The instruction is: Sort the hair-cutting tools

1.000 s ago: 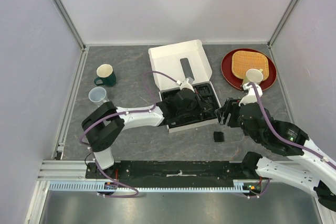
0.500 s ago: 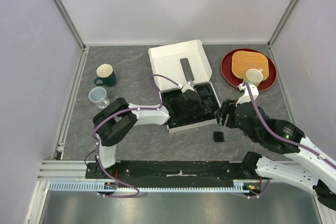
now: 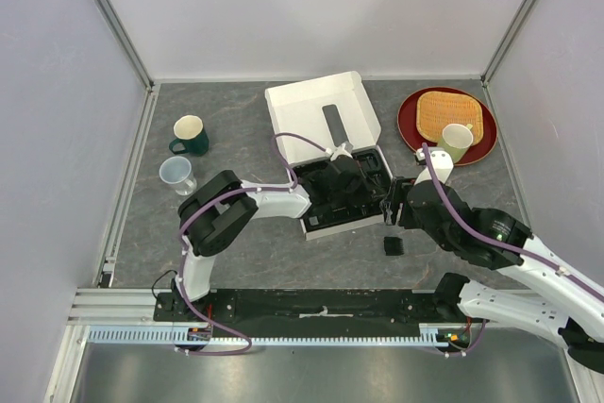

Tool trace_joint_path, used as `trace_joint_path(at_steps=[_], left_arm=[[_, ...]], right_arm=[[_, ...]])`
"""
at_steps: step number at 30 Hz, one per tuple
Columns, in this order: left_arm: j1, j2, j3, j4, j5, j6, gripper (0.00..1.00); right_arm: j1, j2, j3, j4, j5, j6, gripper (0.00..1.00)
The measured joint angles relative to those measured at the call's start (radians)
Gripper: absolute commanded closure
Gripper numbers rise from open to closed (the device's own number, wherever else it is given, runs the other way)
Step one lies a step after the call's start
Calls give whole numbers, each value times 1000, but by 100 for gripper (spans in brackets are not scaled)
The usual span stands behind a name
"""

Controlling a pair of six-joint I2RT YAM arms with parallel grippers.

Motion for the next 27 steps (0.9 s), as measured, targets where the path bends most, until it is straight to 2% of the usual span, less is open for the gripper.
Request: trace_joint_path(at_steps=[12,22,27], left_arm=[[3,8,2,2,37,-48,98],[1,-16,-40,-33,13,-61,98],[0,14,1,-40,27,-61,98]], right_arm=[[0,1,0,-1,8,6,30],[0,4,-1,-1,8,6,29],[0,0,-4,-1,8,6,29]])
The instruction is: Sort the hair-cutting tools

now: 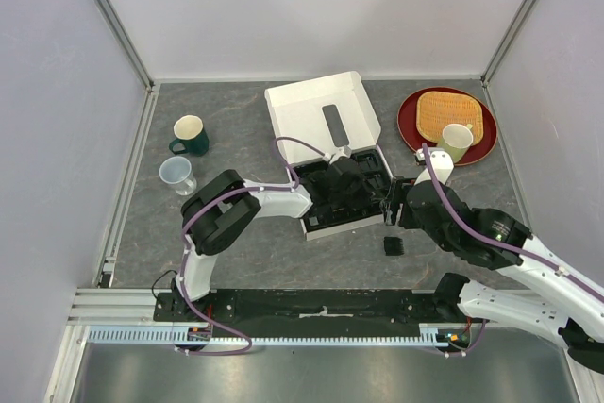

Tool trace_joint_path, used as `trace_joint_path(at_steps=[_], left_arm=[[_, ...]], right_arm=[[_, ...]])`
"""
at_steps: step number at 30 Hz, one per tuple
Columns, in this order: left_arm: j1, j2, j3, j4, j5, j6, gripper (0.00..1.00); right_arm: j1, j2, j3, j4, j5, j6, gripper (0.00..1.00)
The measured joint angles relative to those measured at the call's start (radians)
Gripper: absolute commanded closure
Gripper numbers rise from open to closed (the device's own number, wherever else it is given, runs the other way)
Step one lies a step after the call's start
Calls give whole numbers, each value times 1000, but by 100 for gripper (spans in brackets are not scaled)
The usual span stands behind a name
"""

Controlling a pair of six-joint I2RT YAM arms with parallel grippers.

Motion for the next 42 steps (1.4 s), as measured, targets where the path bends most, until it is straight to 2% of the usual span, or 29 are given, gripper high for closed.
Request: trace_joint_path(at_steps=[2,9,16,18,21,22,23,24,25,29,34,42], left_arm=[[-1,20,20,1,10,-1,94],[-3,26,24,-19,15,-2,64],[-4,-12,11,-89,-11,-1,52],[-6,-43,-5,-107,-23,3,51],[-11,-105,-38,-134,-51,17,53],[-13,-122,-45,-145,-62,22,54],[-14,-135,-49,-150,-68,28,57],[-15,-150,-53,-160,-79,35,58],[-15,-166,-57,-170,-90,41,60],[-16,-222,-84,-188,-120,67,63],[-8,-258,-121,-219,-121,96,64],[101,-264,-222,-199,-24,124,65]], right_arm=[[0,-1,-3,0,0,0,28],[0,-2,-5,0,0,0,28],[0,8,-5,-1,0,0,27],[0,17,-5,-2,0,0,27],[0,32,-5,-4,0,2,34],[0,45,-5,-4,2,2,43],[0,58,-5,-4,7,2,49],[0,79,-5,-3,14,3,61],[-5,99,-5,1,19,-1,65],[-64,197,-10,52,13,-27,71],[-198,297,-65,168,-49,-81,74],[-385,511,-89,332,-174,-181,85]])
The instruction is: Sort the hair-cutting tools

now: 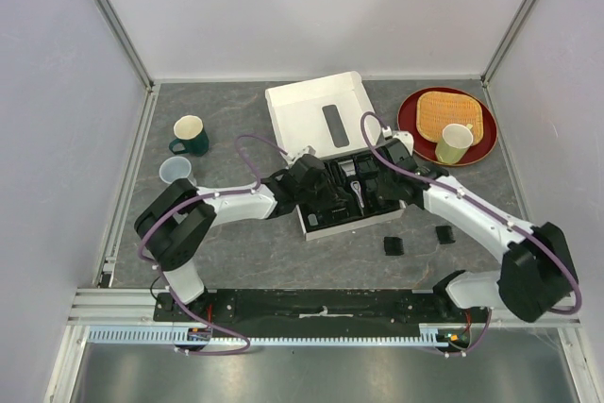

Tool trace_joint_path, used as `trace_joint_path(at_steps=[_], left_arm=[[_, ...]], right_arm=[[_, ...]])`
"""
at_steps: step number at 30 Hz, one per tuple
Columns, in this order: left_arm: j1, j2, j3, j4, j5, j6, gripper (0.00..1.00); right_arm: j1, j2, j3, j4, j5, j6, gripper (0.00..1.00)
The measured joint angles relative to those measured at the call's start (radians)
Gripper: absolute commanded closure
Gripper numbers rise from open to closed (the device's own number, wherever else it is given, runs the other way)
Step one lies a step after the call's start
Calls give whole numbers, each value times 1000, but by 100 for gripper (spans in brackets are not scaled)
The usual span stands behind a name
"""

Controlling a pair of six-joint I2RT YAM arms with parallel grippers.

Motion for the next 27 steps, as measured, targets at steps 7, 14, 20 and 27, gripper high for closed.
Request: trace_joint_path(at_steps=[7,14,20,27], left_arm=[[30,-4,-13,4,56,30,66],[36,-4,-21,21,90,38,66],[39,-4,-26,36,101,44,65],[39,-18,-26,38,109,59,61]], right_arm=[[-73,127,-6,86,-89,-49,88],[-73,142,-30,114,-126,-61,90],[-71,144,-33,119,-110,-62,91],[-72,123,-15,95,-103,-62,80]])
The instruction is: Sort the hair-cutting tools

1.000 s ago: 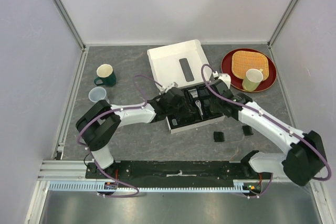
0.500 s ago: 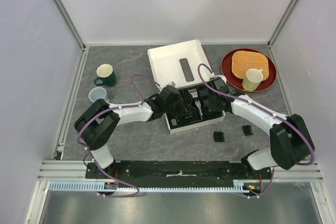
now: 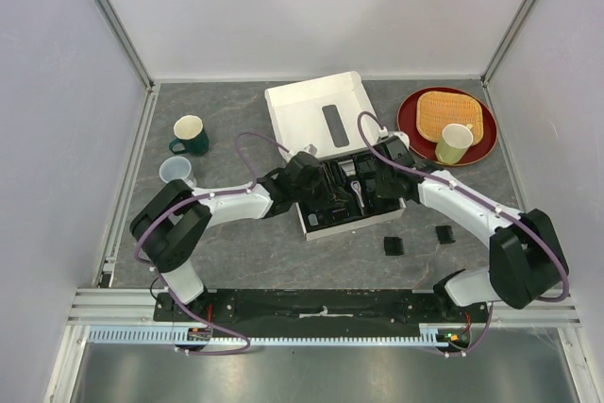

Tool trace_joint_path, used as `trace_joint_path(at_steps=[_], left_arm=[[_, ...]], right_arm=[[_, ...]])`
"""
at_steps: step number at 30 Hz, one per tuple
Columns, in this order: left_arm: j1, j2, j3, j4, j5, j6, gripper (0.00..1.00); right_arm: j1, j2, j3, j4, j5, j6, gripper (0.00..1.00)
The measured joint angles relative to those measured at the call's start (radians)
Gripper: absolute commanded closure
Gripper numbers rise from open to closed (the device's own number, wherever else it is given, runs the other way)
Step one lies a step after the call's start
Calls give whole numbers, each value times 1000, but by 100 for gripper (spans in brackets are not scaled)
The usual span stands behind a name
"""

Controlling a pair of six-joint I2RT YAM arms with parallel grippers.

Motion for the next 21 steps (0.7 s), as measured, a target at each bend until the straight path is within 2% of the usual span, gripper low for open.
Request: trace_joint_path(at_steps=[4,7,13,21], left_arm=[[0,-42,0,-2,3,18,58],[2,-77,0,-4,2,31,57],[20,-163,-35,-42,-51,64,55],[27,-360,-91,-225,-211,146,53]], right_arm=[[0,-38,40,-25,19,6,59],[0,-77,58,-32,50,10,56],[-43,-110,37,-49,134,36,56],[-74,-170,-75,-105,309,113,55]])
